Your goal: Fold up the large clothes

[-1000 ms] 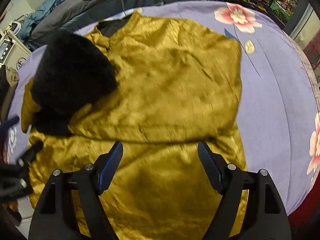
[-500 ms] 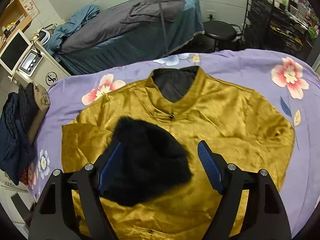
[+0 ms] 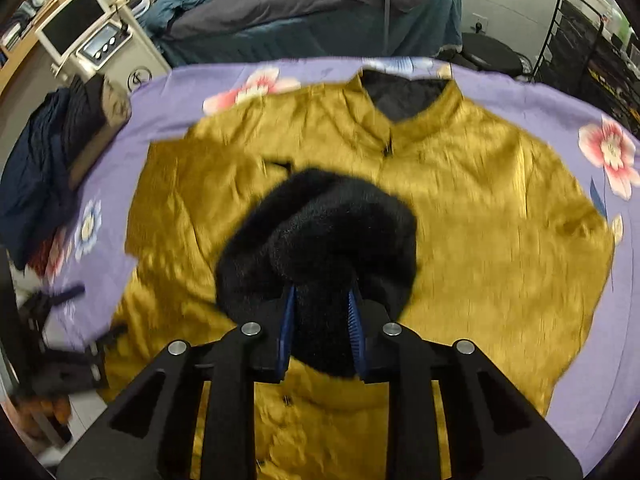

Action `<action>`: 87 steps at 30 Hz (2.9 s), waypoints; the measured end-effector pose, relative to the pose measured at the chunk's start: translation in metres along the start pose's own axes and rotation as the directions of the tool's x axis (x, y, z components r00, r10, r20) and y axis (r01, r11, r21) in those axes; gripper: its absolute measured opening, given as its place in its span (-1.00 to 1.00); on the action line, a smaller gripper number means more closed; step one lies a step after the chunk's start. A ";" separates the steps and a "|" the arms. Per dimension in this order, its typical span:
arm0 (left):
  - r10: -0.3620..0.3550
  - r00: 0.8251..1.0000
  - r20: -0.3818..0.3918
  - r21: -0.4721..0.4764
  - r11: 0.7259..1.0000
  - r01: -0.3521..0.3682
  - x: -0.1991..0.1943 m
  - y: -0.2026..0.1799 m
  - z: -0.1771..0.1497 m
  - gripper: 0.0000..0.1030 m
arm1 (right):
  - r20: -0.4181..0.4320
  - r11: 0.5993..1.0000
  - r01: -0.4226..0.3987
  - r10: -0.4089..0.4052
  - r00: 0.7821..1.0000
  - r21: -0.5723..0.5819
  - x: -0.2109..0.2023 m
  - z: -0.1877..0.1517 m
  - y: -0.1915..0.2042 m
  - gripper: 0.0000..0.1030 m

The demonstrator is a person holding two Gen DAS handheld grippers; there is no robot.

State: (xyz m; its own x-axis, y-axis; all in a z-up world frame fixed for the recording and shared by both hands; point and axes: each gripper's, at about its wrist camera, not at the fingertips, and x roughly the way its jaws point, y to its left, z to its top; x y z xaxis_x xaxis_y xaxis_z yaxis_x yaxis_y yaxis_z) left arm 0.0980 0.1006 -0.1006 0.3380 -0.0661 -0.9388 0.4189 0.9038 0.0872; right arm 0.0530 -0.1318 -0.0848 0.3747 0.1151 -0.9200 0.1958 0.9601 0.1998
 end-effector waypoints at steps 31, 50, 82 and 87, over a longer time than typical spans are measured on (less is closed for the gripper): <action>0.009 1.000 -0.030 -0.006 1.000 -0.010 0.002 -0.001 -0.008 0.82 | -0.020 0.949 -0.202 0.214 0.977 0.243 0.025 -0.006 -0.014 -0.58; 0.023 1.000 -0.017 -0.049 0.999 -0.024 0.003 0.005 -0.010 0.82 | 0.144 0.966 -0.109 0.077 0.987 0.234 -0.039 0.028 -0.084 -0.75; 0.008 1.000 0.001 -0.030 1.000 -0.008 0.005 0.004 -0.017 0.82 | 0.037 0.911 0.030 -0.049 0.998 0.412 -0.021 -0.061 -0.120 0.17; 0.005 1.000 -0.005 -0.003 1.000 -0.005 0.007 0.000 -0.021 0.83 | -0.030 0.920 0.078 -0.072 0.997 0.383 -0.012 -0.089 -0.112 0.17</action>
State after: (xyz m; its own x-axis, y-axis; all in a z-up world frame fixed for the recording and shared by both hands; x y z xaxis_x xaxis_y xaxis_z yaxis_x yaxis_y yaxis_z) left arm 0.0827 0.1094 -0.1143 0.3357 -0.0589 -0.9401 0.4144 0.9055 0.0912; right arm -0.0539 -0.2178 -0.1261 0.3320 0.0529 -0.9418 0.5566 0.7951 0.2409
